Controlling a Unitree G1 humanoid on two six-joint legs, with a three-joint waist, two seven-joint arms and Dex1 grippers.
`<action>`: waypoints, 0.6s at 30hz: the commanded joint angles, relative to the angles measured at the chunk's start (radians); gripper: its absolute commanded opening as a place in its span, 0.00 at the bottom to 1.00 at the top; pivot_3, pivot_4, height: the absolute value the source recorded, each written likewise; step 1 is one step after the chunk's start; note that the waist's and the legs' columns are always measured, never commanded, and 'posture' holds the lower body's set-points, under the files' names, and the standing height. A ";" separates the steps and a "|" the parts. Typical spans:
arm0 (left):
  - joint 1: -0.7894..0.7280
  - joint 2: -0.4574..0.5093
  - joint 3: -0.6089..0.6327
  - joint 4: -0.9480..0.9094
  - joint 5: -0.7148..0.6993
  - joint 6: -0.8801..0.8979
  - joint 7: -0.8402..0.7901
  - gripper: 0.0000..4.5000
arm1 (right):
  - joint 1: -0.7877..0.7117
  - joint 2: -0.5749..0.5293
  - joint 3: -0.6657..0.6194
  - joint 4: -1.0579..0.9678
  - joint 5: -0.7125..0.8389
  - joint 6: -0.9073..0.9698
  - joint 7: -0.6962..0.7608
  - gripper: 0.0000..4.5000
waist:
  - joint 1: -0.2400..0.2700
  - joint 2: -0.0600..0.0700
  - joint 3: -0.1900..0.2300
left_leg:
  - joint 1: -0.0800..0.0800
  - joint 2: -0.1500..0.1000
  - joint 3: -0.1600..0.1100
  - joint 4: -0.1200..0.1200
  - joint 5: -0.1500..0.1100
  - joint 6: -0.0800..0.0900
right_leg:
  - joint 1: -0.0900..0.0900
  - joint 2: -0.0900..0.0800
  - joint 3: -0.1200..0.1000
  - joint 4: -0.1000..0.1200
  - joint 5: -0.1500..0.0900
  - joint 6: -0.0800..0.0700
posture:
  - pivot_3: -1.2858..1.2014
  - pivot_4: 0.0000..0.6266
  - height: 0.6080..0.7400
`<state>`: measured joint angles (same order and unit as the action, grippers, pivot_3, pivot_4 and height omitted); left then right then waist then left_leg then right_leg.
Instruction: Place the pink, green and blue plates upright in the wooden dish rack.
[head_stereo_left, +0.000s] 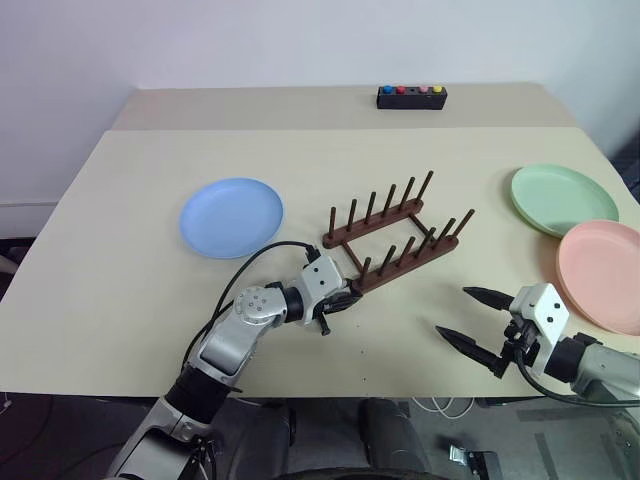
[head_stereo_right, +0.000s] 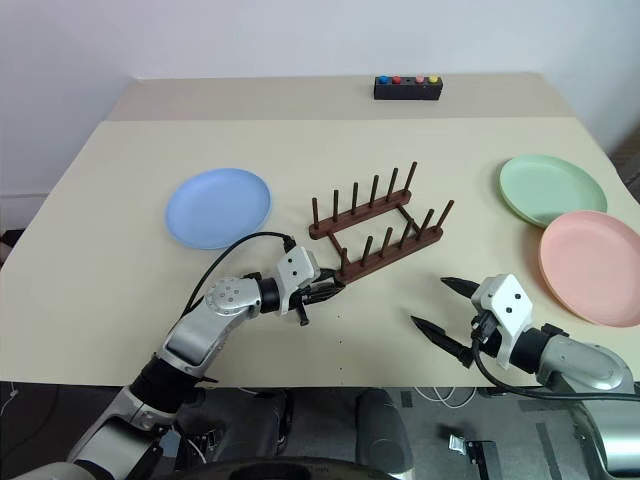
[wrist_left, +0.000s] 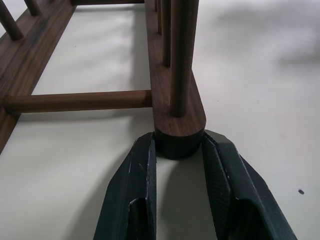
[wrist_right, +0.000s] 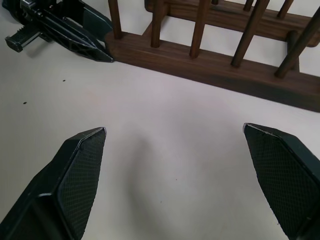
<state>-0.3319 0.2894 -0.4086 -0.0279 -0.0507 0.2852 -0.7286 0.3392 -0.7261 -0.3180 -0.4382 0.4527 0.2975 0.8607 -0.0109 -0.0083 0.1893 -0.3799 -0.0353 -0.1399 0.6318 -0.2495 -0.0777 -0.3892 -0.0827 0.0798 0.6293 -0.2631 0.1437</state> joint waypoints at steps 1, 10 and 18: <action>-0.030 0.041 -0.012 0.049 -0.008 -0.074 -0.109 0.16 | -0.007 0.008 0.002 -0.013 0.000 -0.017 0.001 1.00 | 0.000 0.000 0.000 | 0.000 0.000 0.000 0.000 0.000 0.000 | 0.000 0.000 0.000 0.000 0.000 0.000 | 0.52 0.24 1.00; -0.246 0.030 -0.031 0.302 -0.031 -0.215 -0.374 0.16 | 0.003 0.010 0.005 -0.016 0.003 -0.006 0.002 1.00 | 0.000 -0.001 0.000 | -0.002 0.000 0.000 0.001 0.000 0.000 | -0.001 0.000 0.000 -0.001 0.000 0.000 | 0.52 0.24 1.00; -0.353 -0.028 -0.020 0.513 -0.003 -0.334 -0.454 0.16 | 0.098 0.020 -0.027 -0.063 0.012 -0.004 -0.010 1.00 | 0.000 -0.001 0.001 | -0.007 0.000 -0.001 0.000 0.000 0.000 | -0.005 0.000 0.000 -0.001 0.002 0.003 | 0.52 0.24 1.00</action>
<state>-0.6693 0.2684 -0.4271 0.4657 -0.0651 -0.0172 -1.1681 0.4292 -0.7146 -0.3135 -0.4523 0.4498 0.2997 0.8567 -0.0111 -0.0092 0.1899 -0.3864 -0.0356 -0.1407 0.6324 -0.2497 -0.0773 -0.3944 -0.0826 0.0794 0.6288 -0.2613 0.1471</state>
